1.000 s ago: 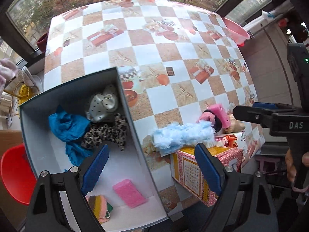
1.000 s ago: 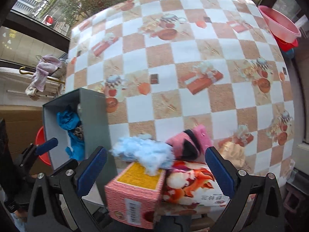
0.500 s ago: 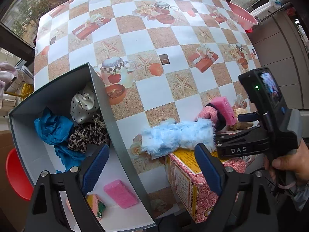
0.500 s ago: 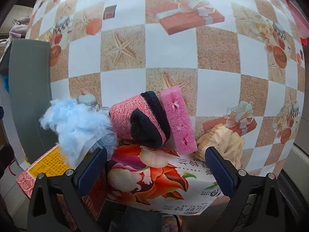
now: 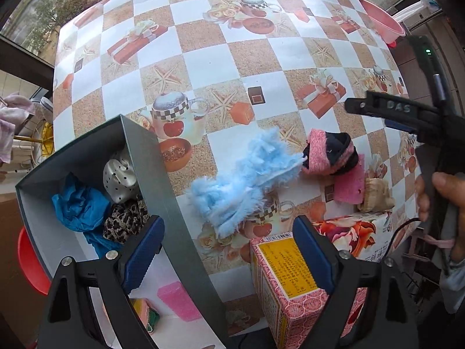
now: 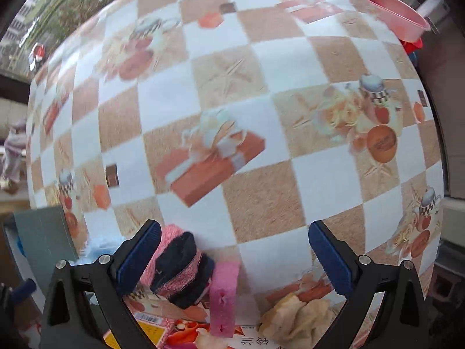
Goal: Organize soft objects
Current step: 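Grasp the fluffy light-blue puff with the left tool while the right tool grasps the pink foam sponge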
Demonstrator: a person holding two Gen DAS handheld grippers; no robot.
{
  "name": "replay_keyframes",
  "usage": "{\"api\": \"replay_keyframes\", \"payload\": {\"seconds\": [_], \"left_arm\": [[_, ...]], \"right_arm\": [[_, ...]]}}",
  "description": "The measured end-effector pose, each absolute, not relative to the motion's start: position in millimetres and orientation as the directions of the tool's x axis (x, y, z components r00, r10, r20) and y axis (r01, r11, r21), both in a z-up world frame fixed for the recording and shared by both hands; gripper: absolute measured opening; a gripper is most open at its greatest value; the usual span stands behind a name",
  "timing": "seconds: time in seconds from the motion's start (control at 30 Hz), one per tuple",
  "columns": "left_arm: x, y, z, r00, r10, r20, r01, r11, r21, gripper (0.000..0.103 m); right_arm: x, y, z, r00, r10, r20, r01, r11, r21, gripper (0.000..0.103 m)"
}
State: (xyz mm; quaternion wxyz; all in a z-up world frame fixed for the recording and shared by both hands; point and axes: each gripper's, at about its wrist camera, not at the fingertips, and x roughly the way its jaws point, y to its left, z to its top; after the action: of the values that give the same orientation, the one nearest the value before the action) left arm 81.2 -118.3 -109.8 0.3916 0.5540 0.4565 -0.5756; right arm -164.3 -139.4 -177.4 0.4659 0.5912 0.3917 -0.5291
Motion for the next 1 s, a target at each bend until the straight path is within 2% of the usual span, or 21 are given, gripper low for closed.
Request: {"api": "replay_keyframes", "payload": {"seconds": [0.13,0.4,0.5,0.6,0.7,0.8,1.0], "left_arm": [[66,-128,-117,-0.038,0.057,-0.998,0.948,-0.314,-0.054,0.092],[40,-141,-158,0.099,0.093,-0.991,0.913,-0.404,0.054,0.092],[31,-142,-176,0.156,0.102,-0.982,0.894,-0.437,0.097,0.092],[23,-144,-189,0.202,0.103,-0.974,0.877,-0.463,0.133,0.092],[20,-147,-202,0.249,0.103,-0.963,0.859,-0.482,0.171,0.092],[20,-148,-216,0.293,0.128,-0.948,0.843,-0.502,0.193,0.092],[22,-148,-236,0.316,0.175,-0.932,0.841,-0.506,0.190,0.093]], "right_arm": [[-199,-130,-169,0.170,-0.014,-0.985,0.941,-0.294,0.167,0.102],[-158,-76,-180,0.256,0.162,-0.953,0.967,-0.047,0.252,0.102],[-130,-72,-195,0.185,0.213,-0.959,0.972,0.102,0.210,0.102],[-131,-74,-199,0.009,0.147,-0.989,0.980,0.193,0.037,0.102],[-175,-89,-191,-0.073,0.068,-0.995,0.996,0.057,-0.069,0.102],[-232,-93,-175,0.013,0.016,-1.000,0.989,-0.145,0.011,0.102],[-261,-72,-171,0.086,0.037,-0.996,0.984,-0.161,0.079,0.102]]}}
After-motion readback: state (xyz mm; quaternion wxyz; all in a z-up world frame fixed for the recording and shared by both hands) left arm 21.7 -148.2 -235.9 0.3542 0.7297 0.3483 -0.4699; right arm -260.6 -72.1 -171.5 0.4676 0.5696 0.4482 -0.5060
